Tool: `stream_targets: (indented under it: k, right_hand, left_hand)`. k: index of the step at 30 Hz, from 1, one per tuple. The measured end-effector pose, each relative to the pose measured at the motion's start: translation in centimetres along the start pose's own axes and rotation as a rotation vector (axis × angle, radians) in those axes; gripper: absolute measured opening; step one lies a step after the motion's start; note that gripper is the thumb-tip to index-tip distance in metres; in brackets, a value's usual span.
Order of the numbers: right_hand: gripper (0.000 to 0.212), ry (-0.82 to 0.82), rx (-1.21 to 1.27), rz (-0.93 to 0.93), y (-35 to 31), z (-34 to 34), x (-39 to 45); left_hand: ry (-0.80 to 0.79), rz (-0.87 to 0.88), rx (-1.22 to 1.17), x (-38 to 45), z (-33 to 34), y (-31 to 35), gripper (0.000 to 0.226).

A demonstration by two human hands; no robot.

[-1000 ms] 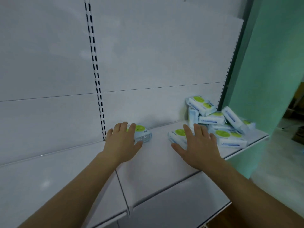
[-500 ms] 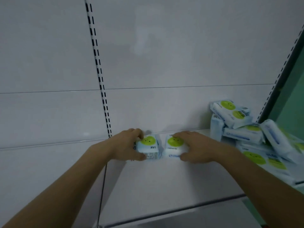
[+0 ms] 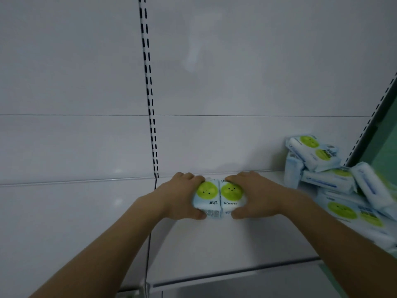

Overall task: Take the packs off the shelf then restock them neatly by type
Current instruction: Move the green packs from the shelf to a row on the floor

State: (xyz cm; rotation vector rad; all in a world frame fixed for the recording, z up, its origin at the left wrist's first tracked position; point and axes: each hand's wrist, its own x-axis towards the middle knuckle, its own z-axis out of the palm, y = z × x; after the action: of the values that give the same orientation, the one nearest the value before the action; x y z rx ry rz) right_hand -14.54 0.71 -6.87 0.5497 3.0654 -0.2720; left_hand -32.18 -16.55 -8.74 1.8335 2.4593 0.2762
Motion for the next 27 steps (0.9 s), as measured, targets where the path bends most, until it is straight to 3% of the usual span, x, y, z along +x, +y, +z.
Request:
stream_targets:
  k: [5,11,18,27]
  right_hand:
    - [0.093,0.139,0.004,-0.133,-1.3,0.2,-0.4]
    - [0.086,0.344,0.006,-0.374,-4.3,-0.3,1.0]
    - [0.091,0.354,-0.003,-0.560,-9.0,-2.3,3.2]
    - [0.092,0.351,0.001,-0.834,-17.8,-0.1,4.5]
  left_hand:
    - [0.125,-0.005,0.053,-2.3,-0.7,-0.4,0.098]
    - [0.274,-0.131,0.125,-6.0,-2.9,-1.5,0.098]
    - [0.413,-0.297,0.155,-11.8,-5.1,-1.8,0.099]
    - [0.473,-0.555,0.156,-22.0,-5.7,-1.7,0.098]
